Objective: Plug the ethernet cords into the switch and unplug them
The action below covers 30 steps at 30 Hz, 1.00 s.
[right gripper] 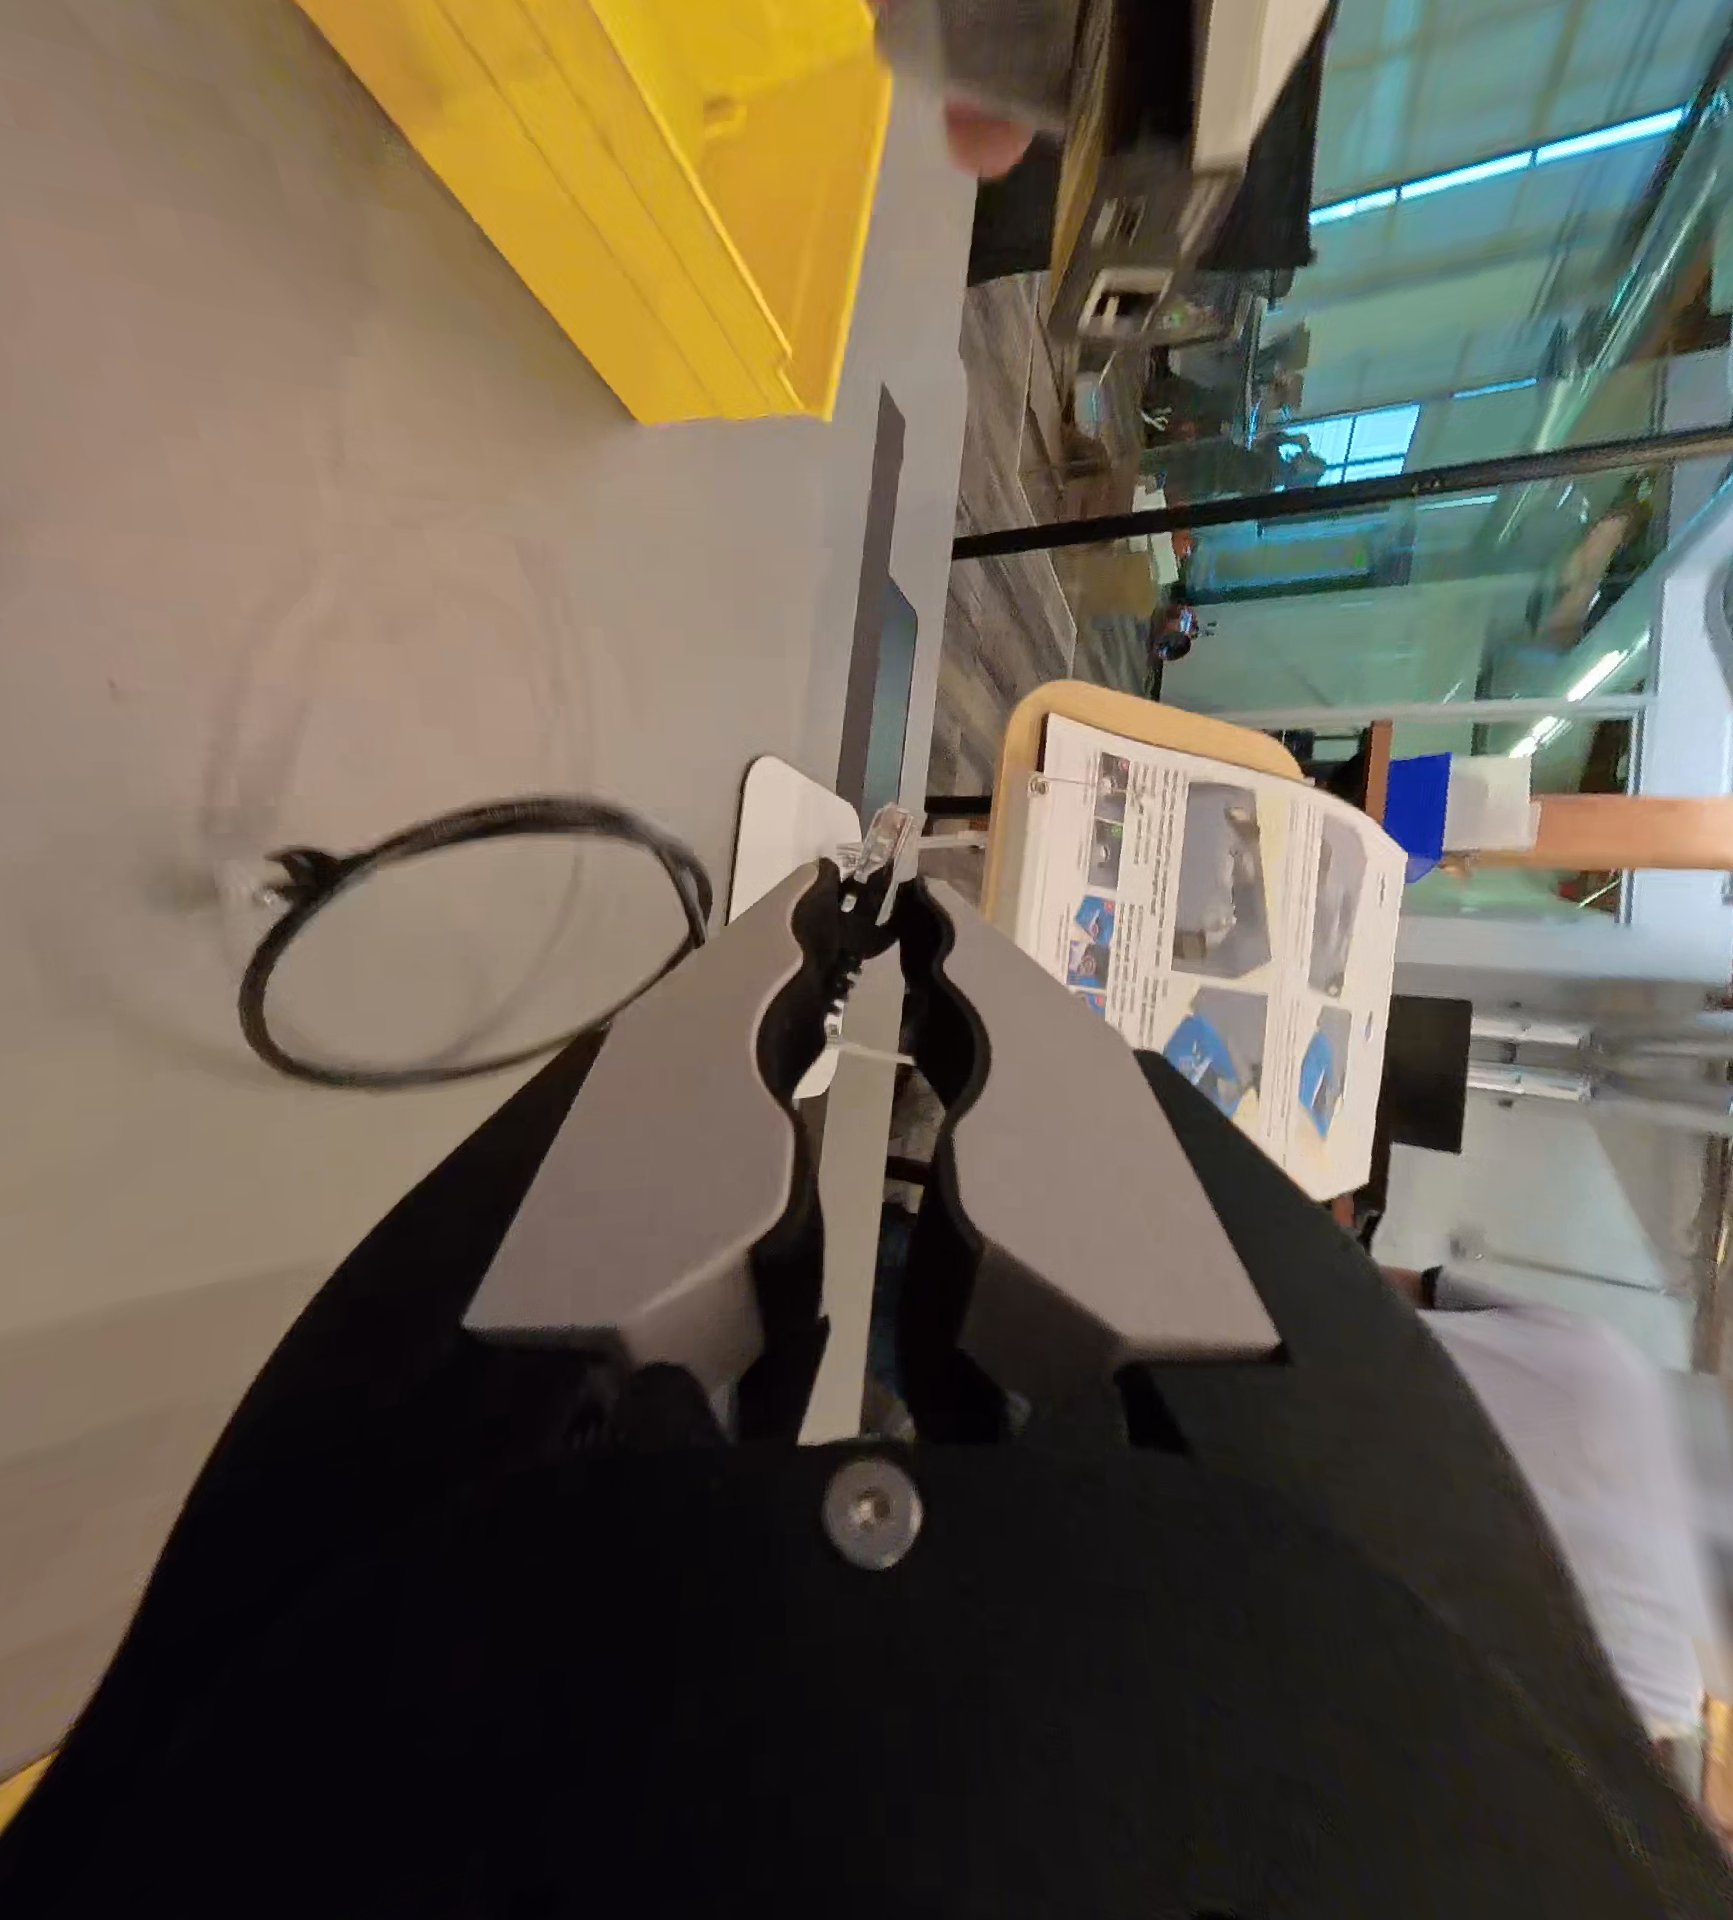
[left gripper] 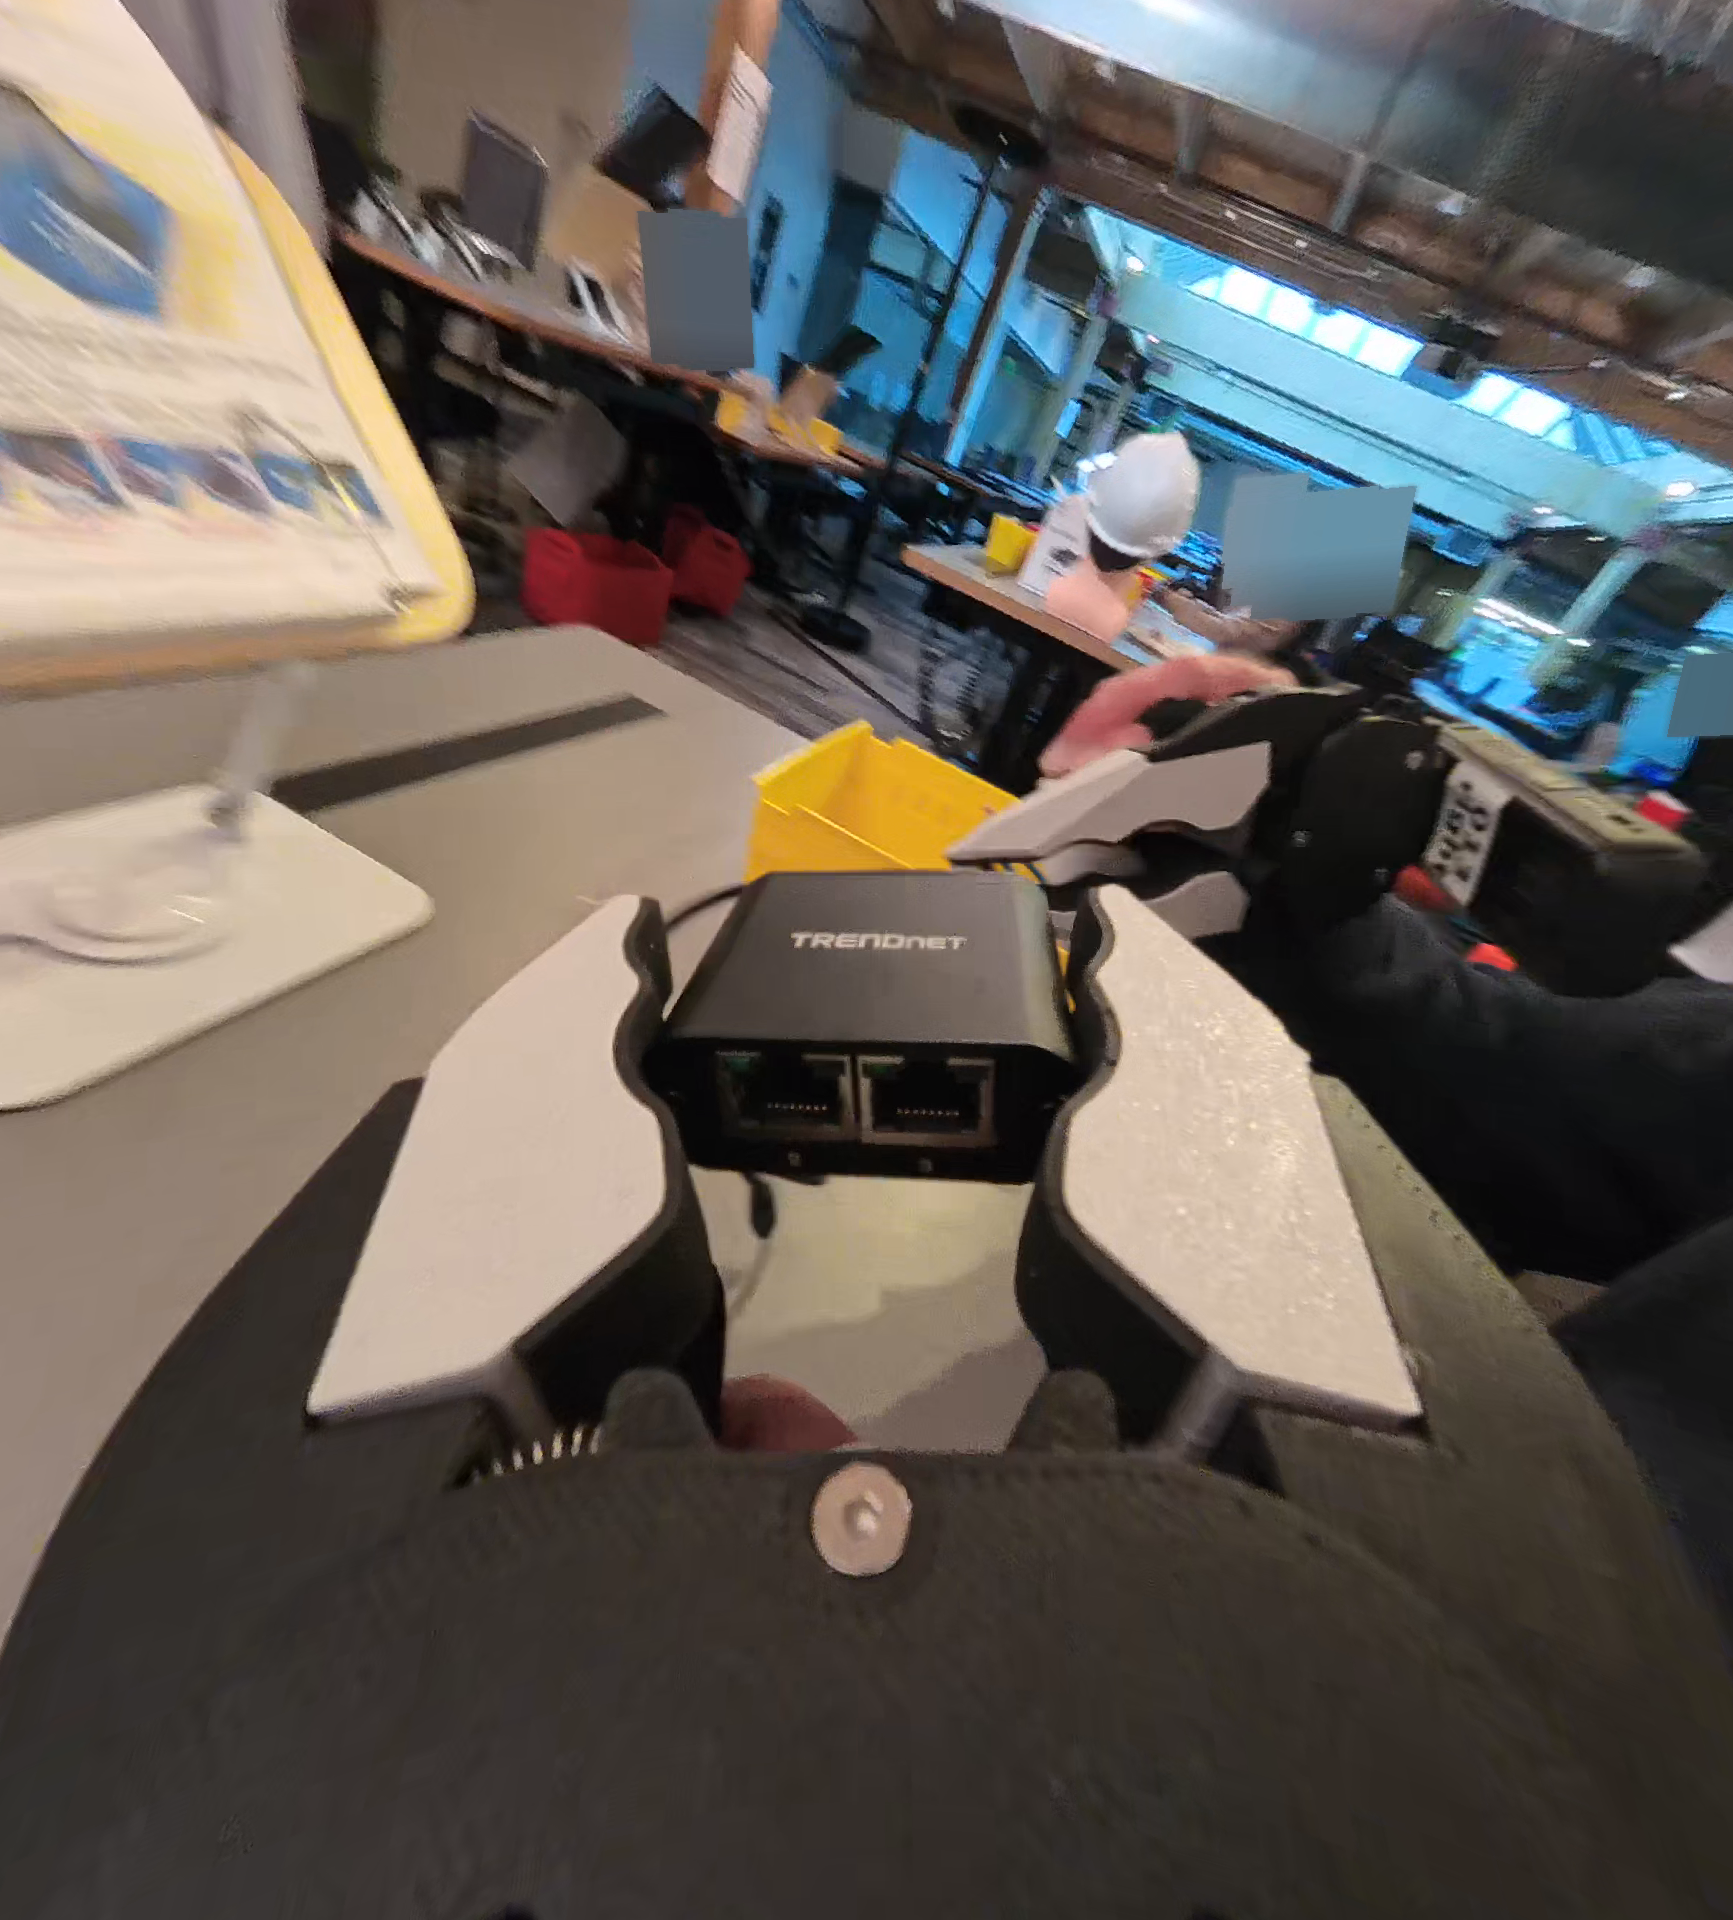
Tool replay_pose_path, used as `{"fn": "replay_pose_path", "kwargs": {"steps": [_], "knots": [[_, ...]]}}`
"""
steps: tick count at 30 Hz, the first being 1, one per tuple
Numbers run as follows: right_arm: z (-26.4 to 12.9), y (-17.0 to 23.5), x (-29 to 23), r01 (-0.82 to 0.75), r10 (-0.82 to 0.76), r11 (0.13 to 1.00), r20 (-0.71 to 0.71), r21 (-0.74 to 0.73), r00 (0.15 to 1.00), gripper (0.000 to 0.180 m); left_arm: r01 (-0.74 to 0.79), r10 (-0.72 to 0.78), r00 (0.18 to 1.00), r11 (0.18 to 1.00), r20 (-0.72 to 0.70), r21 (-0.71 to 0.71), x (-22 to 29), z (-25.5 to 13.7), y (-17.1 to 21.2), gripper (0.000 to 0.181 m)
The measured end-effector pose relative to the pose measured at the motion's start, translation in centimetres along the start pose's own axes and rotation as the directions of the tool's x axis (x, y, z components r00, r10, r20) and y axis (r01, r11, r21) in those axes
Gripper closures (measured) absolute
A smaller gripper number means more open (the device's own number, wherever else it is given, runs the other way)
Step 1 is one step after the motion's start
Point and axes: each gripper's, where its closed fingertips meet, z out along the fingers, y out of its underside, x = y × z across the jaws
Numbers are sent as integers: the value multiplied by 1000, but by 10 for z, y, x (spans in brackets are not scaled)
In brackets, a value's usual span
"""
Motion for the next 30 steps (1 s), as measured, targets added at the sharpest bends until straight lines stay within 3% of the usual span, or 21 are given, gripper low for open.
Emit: {"fn": "replay_pose_path", "kwargs": {"steps": [8, 18, 23, 30], "knots": [[-33, 36, 78, -215, 205, 975, -150, -57, 967, 169, -115, 116, 992, 993, 38, -40, 5, 0, -3, 107], [-164, 112, 195, -424, 332, 895, -427, -140, 841, 169, -114, 115, 992, 993, 60, -24, -5, -12, -13, 107], [-206, 149, 180, -517, 372, 817, -449, -257, 812, 169, -108, 110, 992, 994, 60, -32, -7, -12, -10, 107], [-211, 211, 82, -664, 517, 633, -421, -399, 745, 168, -99, 102, 993, 993, 55, -65, -8, -4, 0, 107]]}}
